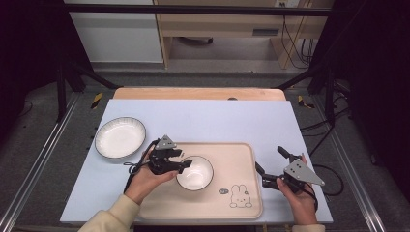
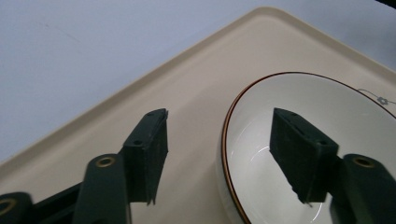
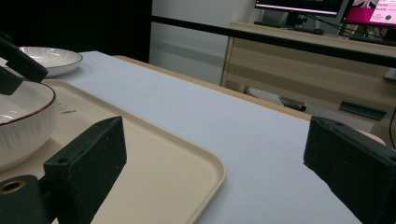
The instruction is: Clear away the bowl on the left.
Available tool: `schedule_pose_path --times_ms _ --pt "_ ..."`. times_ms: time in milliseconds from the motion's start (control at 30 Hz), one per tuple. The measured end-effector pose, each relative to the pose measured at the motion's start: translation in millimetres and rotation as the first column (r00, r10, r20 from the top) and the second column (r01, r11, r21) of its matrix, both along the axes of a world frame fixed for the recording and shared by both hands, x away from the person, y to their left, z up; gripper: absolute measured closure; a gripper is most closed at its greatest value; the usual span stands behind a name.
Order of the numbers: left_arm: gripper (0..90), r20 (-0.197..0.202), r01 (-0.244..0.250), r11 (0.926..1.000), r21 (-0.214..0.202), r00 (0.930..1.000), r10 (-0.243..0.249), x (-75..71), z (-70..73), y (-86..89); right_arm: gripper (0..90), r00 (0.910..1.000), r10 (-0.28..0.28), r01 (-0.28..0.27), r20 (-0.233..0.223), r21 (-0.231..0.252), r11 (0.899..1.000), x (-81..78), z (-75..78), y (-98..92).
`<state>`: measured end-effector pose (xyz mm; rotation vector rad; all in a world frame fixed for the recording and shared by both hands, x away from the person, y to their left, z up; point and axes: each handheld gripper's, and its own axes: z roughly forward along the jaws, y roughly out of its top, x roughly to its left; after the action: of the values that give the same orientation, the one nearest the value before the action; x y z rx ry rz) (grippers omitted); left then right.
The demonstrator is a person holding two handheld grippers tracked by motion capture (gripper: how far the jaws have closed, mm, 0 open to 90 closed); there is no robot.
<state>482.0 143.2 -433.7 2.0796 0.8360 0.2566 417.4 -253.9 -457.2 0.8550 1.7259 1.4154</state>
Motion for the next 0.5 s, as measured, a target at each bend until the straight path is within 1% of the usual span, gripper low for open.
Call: schedule_pose_path --times_ms 33,67,167,200,233,300,333,367,400,500 --pt "33.0 0.005 0.005 1.0000 -0.005 1.0000 -0.005 -0.4 0.2 -0.1 6.0 1.0000 0.000 0.000 0.001 0.001 1.000 0.0 0.0 0.0" --pt "27.8 0.019 0.019 0.9998 -0.011 0.9996 -0.019 -1.3 1.1 -0.3 6.0 1.0000 -0.001 0.001 0.001 0.002 1.000 -0.1 -0.1 -0.1" --pt "21.6 0.038 0.034 0.9993 -0.018 0.9987 -0.033 -2.4 2.0 -0.7 6.0 1.0000 -0.001 0.001 0.001 0.003 1.000 -0.2 -0.2 -0.1" --pt "21.6 0.045 0.041 0.9990 -0.017 0.9982 -0.040 -2.9 2.6 -0.9 6.0 1.0000 -0.001 0.001 0.001 0.003 1.000 -0.2 -0.2 -0.1" --pt "18.2 0.058 0.051 0.9985 -0.020 0.9971 -0.050 -3.9 3.5 -1.5 6.0 1.0000 -0.002 0.002 -0.003 0.004 1.000 -0.5 -0.2 0.1" --pt "16.0 0.075 0.062 0.9978 -0.025 0.9954 -0.060 -5.0 4.2 -2.2 6.0 1.0000 -0.001 0.001 -0.002 0.004 1.000 -0.5 -0.2 0.1" --pt "14.7 0.075 0.062 0.9978 -0.025 0.9954 -0.060 -5.0 4.2 -2.2 6.0 1.0000 -0.001 0.001 -0.002 0.004 1.000 -0.5 -0.2 0.2" --pt "13.6 0.084 0.073 0.9969 -0.029 0.9940 -0.070 -5.9 5.2 -2.6 6.0 1.0000 -0.001 0.001 -0.002 0.004 1.000 -0.6 -0.3 0.2" --pt "12.9 0.084 0.073 0.9969 -0.029 0.9940 -0.070 -5.9 5.2 -2.6 6.0 1.0000 -0.001 0.001 -0.002 0.004 1.000 -0.6 -0.3 0.2" --pt "10.5 0.106 0.081 0.9961 -0.035 0.9914 -0.077 -7.2 7.5 -2.4 6.0 1.0000 -0.002 0.002 -0.003 0.005 1.000 -0.5 -0.4 0.1"
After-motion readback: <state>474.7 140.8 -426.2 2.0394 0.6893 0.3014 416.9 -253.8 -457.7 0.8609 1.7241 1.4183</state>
